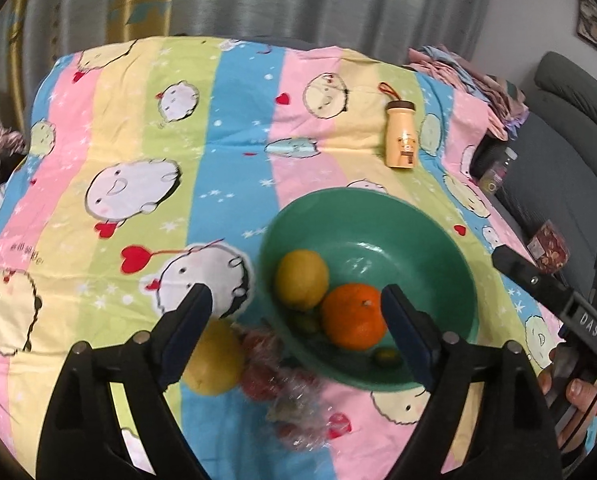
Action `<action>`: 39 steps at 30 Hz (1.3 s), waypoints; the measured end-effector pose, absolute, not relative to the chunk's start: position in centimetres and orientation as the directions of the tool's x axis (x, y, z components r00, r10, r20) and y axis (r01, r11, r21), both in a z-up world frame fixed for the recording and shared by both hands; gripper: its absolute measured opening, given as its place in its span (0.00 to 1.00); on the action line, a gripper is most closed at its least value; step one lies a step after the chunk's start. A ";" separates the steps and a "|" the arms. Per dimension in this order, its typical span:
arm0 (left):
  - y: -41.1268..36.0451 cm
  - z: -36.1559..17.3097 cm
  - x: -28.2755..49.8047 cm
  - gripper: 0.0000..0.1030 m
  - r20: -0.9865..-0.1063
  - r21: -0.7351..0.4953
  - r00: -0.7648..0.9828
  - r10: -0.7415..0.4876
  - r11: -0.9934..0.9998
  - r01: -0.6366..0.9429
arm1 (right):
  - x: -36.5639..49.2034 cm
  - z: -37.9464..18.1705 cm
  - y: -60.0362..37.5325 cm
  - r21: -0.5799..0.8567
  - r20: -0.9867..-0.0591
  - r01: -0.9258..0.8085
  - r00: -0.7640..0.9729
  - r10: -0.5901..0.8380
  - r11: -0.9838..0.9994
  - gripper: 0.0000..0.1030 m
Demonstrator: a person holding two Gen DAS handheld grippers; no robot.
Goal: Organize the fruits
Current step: 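Withdraw the open left gripper from the basin, then close the right gripper on the cellophane-wrapped red candy beside the pear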
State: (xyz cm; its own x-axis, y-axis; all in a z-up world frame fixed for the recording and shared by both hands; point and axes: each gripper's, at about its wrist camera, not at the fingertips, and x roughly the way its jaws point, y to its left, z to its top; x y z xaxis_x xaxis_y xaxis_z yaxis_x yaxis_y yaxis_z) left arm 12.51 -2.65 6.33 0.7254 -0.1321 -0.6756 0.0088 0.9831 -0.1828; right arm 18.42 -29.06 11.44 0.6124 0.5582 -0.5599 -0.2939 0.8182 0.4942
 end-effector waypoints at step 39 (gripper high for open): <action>9.3 -1.6 3.2 0.99 -0.736 -0.343 0.667 -0.117 0.914 -0.218 | 10.0 5.8 -14.4 0.262 -0.778 -0.668 0.280 0.562 0.696 0.68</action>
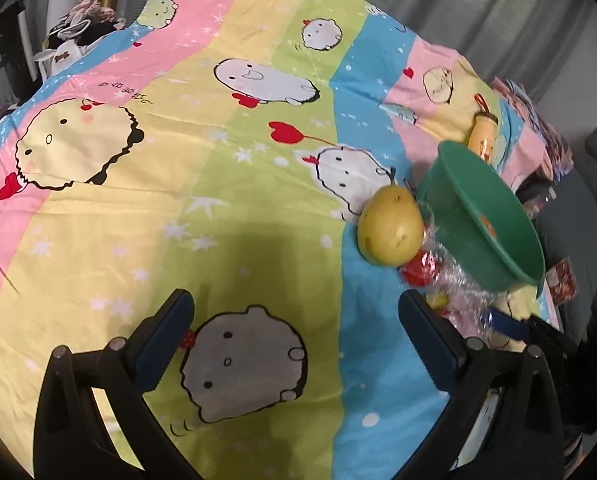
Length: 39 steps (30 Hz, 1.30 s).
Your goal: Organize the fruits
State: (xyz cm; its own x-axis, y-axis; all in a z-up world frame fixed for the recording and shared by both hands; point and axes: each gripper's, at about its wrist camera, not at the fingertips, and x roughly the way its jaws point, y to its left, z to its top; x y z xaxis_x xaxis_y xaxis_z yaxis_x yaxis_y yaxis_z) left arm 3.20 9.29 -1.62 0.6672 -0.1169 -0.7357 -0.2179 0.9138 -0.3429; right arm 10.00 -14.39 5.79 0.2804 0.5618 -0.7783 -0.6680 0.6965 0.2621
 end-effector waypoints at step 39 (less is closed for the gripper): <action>1.8 -1.0 4.6 0.86 -0.652 -0.468 0.656 -0.380 0.883 0.047 | 10.2 8.4 -24.3 0.629 -0.511 -0.536 0.262 0.819 0.564 0.33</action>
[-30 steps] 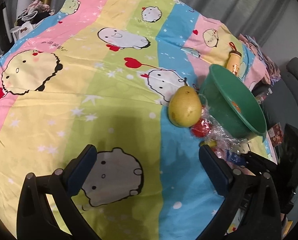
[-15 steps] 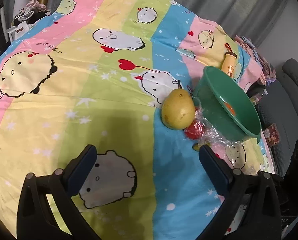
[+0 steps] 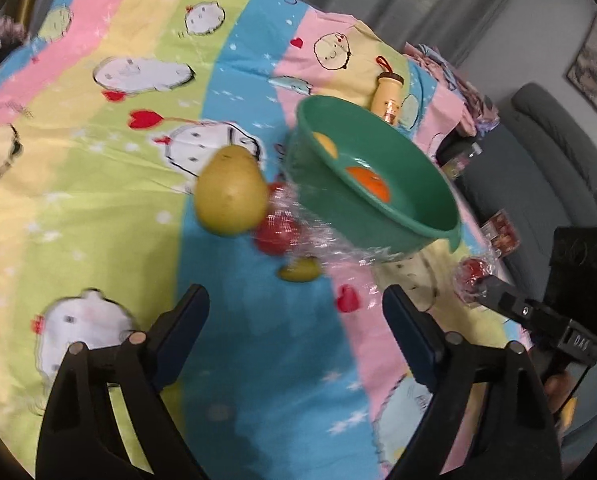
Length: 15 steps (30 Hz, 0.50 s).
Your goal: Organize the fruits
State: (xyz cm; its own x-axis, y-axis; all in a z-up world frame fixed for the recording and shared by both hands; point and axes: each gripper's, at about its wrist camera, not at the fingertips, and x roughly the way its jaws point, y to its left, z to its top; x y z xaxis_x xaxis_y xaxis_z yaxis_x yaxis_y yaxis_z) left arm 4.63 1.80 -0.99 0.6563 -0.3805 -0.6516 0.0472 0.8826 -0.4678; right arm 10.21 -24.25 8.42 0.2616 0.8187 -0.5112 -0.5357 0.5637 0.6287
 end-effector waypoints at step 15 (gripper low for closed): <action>2.7 -2.4 10.2 0.62 -0.716 -0.569 0.623 -0.315 0.780 -0.260 | 10.3 8.9 -25.5 0.673 -0.450 -0.531 0.259 0.855 0.515 0.33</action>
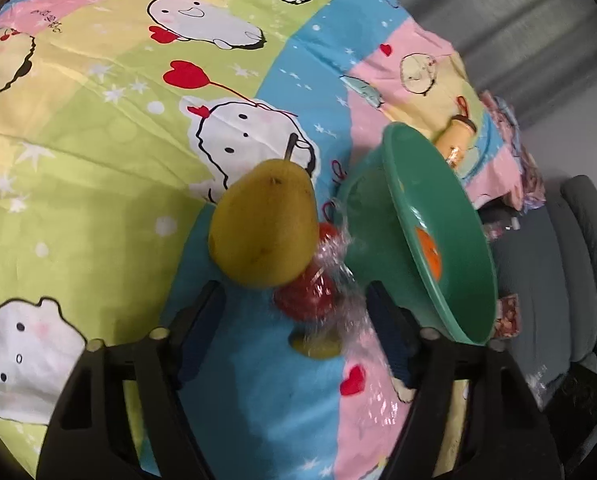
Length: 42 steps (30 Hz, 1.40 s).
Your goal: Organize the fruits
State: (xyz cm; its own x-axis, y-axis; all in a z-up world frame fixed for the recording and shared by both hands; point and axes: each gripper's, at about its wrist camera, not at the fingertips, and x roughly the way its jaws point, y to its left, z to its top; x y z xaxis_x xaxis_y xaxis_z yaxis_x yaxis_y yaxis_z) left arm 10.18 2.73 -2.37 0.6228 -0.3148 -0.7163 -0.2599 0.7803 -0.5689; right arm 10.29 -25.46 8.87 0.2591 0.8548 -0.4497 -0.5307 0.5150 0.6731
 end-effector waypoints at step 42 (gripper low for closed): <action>3.3 3.5 3.3 0.35 -0.618 -0.507 0.739 -0.269 0.855 -0.113 | 10.2 9.7 -25.8 0.676 -0.414 -0.543 0.278 0.867 0.498 0.33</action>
State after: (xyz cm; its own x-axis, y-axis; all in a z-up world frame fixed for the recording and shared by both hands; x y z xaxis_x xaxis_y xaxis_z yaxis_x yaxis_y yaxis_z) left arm 3.30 3.34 3.49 0.7387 -0.2689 -0.6180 -0.1130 0.8546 -0.5069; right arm 10.19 -25.81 9.66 0.2782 0.8665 -0.4144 -0.5432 0.4977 0.6762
